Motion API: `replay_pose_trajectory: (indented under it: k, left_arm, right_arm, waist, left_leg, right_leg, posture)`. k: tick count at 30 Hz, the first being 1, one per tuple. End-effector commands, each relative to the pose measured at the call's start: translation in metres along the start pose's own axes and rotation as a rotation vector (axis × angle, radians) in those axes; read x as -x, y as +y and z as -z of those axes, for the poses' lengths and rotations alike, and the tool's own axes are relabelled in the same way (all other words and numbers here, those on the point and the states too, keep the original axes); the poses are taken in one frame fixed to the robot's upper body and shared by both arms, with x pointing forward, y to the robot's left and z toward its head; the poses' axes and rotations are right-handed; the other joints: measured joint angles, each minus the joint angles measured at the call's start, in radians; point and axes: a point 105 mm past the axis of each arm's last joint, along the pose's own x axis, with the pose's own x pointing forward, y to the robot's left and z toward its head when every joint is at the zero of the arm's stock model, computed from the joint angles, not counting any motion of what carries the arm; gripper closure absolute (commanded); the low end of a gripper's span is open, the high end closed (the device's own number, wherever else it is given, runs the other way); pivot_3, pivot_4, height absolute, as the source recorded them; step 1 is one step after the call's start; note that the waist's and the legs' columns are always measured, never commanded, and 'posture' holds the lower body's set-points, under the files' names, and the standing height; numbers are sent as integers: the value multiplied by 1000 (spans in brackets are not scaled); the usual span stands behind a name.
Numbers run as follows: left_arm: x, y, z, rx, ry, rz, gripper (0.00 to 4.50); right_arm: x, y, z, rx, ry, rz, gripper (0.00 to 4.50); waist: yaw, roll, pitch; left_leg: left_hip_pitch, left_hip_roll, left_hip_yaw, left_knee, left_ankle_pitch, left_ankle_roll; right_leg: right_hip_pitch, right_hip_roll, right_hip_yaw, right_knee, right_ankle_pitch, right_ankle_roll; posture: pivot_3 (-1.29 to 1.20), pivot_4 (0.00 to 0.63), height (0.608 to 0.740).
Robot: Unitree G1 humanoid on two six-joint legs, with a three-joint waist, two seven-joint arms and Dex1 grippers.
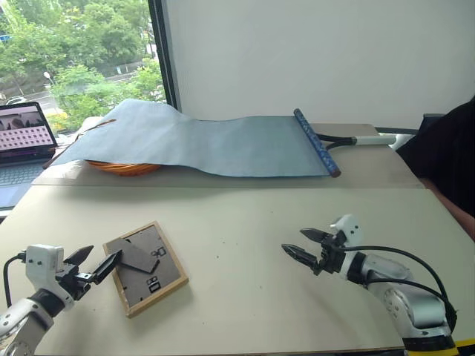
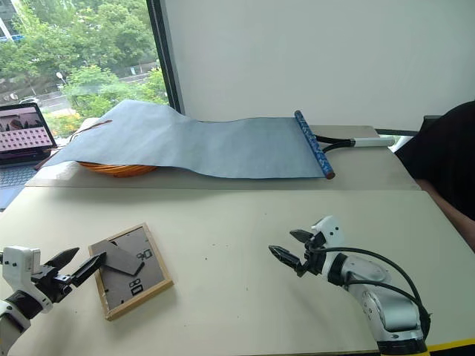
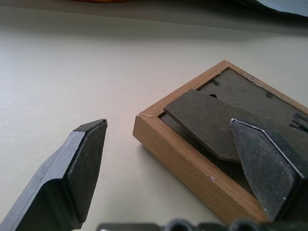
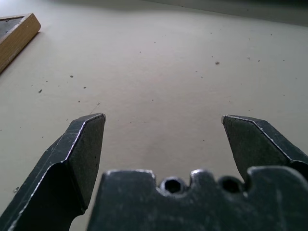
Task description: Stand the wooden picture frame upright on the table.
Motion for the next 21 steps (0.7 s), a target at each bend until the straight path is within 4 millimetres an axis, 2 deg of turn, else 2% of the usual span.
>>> replay_pose_trajectory:
  k: [1, 3, 4, 5, 7, 8, 9, 11, 13, 14, 15, 17, 19, 21]
  left_arm:
    - [13, 9, -22, 2, -68, 14, 104]
    - [30, 26, -37, 9, -134, -12, 104]
    - [36, 32, -38, 5, -135, -23, 104]
    - [39, 34, -36, 4, -127, -31, 340]
    - [47, 42, -25, -13, -73, -71, 811]
    - [50, 44, -20, -22, -48, -82, 1318]
    - [52, 45, -12, -42, -6, -95, 1566]
    - [51, 45, 7, -70, 82, -114, 2364]
    - [45, 40, 24, -86, 142, -120, 3086]
    - [41, 37, 28, -91, 154, -117, 3309]
    - [36, 31, 32, -92, 162, -108, 3767]
    - [29, 20, 38, -94, 179, -78, 4410]
    - [19, 0, 48, -103, 223, -9, 4500]
    - [11, -16, 54, -103, 243, 45, 4500]
  right_arm:
    - [-4, 4, -24, 77, -55, -65, 0]
    - [-16, 14, -39, 151, -41, -169, 0]
    - [-21, 18, -42, 163, -28, -210, 0]
    - [-25, 20, -41, 172, -13, -233, 0]
    - [-37, 27, -41, 209, 13, -289, 513]
    - [-42, 28, -42, 223, 19, -303, 753]
    - [-49, 30, -43, 233, 17, -311, 980]
    - [-64, 39, -39, 267, 31, -352, 1726]
    - [-81, 51, -36, 281, 34, -395, 2368]
    - [-87, 57, -35, 281, 35, -417, 2627]
    - [-93, 62, -35, 281, 35, -437, 3038]
    - [-104, 71, -32, 286, 47, -472, 3727]
    - [-114, 85, -23, 313, 81, -535, 4440]
    - [-120, 94, -13, 327, 111, -585, 4440]
  waist:
    - [0, 0, 0]
    - [-13, 0, 0]
    - [-19, 0, 0]
    - [-24, 0, 0]
    - [-24, 0, 0]
    - [-25, 0, 0]
    - [-25, 0, 0]
    - [-23, -1, -1]
    - [-18, -1, -1]
    - [-15, -1, -1]
    - [-10, 0, -1]
    - [0, 0, -1]
    - [6, 1, -2]
    - [14, 2, -3]
  left_leg:
    - [0, 0, 0, 0, 0, 0]
    - [-1, 0, 0, 1, 0, 0]
    - [-1, 0, 0, 1, 0, 0]
    - [-1, 0, -1, 1, 0, 0]
    - [0, 0, -2, 0, 0, 0]
    - [0, 0, -3, 0, 0, 0]
    - [0, 0, -3, 0, 0, 0]
    - [-1, 0, -3, -1, 0, 0]
    - [-2, 0, -3, -1, 0, -1]
    - [-2, 0, -3, -1, 0, -1]
    - [-2, 0, -4, -1, 0, -1]
    - [-1, 0, -4, 1, 0, -1]
    - [-1, 0, -4, 3, 0, -1]
    - [-1, 0, -4, 4, 0, -1]
  right_leg:
    - [0, 0, 0, 0, 0, 0]
    - [-1, 0, 0, 1, 0, 0]
    - [-2, 0, 0, 1, 1, 0]
    - [-2, 0, -1, 2, 1, 0]
    - [-1, 0, -3, 2, -1, -1]
    - [-1, 0, -4, 2, -1, -2]
    - [-1, -1, -4, 1, -1, -2]
    - [-1, 0, -5, 1, -2, -2]
    - [-1, 0, -5, 1, -2, -2]
    - [-1, 0, -6, 2, -1, -2]
    - [-1, 0, -6, 2, -1, -2]
    - [-2, 0, -7, 2, -1, -2]
    - [-2, -1, -7, 2, -1, -2]
    - [-2, -1, -7, 2, 0, -2]
  posture:
    - [0, 150, 704]
    - [0, 150, 704]
    - [0, 150, 704]
    - [0, 150, 704]
    - [0, 150, 704]
    - [0, 150, 704]
    - [0, 150, 704]
    - [0, 150, 704]
    - [0, 150, 704]
    - [0, 150, 704]
    - [0, 150, 704]
    - [0, 150, 704]
    - [0, 150, 704]
    - [0, 150, 704]
